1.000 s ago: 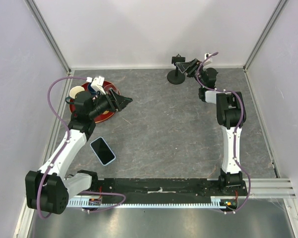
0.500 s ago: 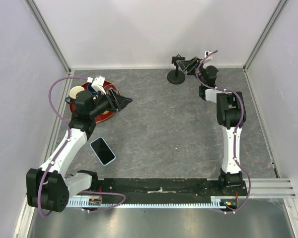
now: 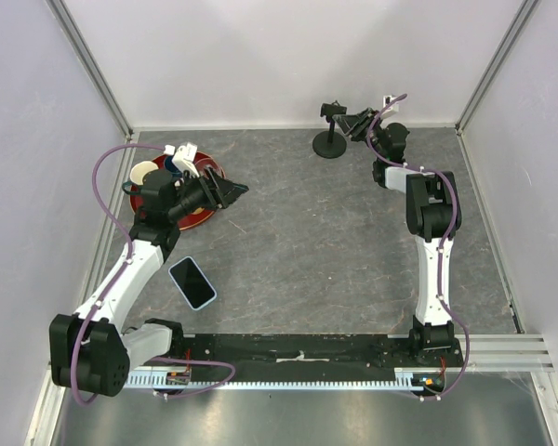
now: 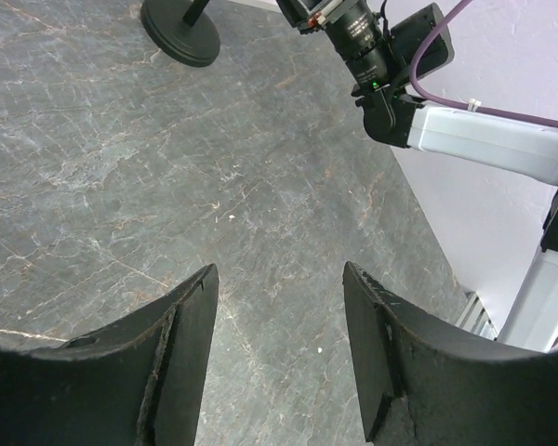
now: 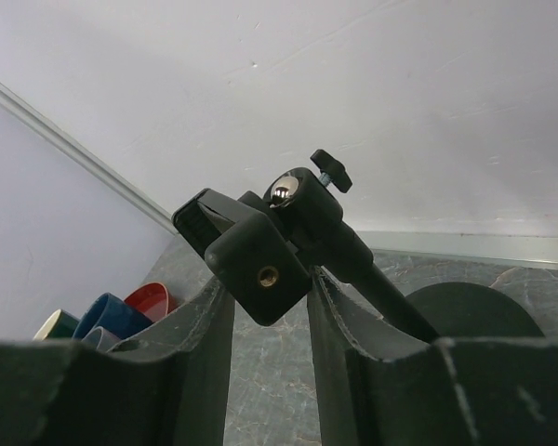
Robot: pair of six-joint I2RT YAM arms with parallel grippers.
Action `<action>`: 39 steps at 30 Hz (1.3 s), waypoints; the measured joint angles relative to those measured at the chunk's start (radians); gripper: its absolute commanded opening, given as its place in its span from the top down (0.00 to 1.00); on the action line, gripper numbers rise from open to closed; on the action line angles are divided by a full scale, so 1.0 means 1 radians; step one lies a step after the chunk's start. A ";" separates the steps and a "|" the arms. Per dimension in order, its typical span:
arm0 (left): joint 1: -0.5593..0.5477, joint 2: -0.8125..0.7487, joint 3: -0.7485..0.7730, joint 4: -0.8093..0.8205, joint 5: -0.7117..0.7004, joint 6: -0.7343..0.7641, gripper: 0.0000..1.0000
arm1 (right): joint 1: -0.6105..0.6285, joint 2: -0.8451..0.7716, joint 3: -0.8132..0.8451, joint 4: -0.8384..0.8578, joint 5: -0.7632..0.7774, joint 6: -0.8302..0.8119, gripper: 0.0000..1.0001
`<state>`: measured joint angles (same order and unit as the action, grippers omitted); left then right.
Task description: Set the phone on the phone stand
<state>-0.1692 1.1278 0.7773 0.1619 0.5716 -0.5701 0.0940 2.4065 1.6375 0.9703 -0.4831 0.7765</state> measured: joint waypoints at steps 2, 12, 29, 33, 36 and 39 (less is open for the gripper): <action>0.000 0.000 0.000 0.000 0.005 0.000 0.38 | 0.000 0.000 0.000 0.001 -0.003 0.000 0.88; 0.030 0.018 0.003 0.001 0.015 -0.011 0.39 | 0.000 -0.059 -0.115 0.054 -0.014 0.011 1.00; 0.052 0.027 0.003 0.004 0.035 -0.040 0.43 | 0.145 -0.517 -0.716 0.105 0.080 -0.043 1.00; 0.052 0.027 0.003 0.004 0.035 -0.040 0.44 | 0.238 -0.638 -0.856 0.099 0.164 -0.079 1.00; 0.052 0.027 0.003 0.004 0.037 -0.041 0.44 | 0.322 -0.752 -0.997 0.112 0.261 -0.104 1.00; 0.052 0.027 0.003 0.004 0.038 -0.042 0.44 | 0.418 -0.857 -1.120 0.125 0.360 -0.134 1.00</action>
<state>-0.1169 1.1553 0.7807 0.1661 0.6094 -0.6117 0.5121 1.5494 0.5179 1.0954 -0.1230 0.6430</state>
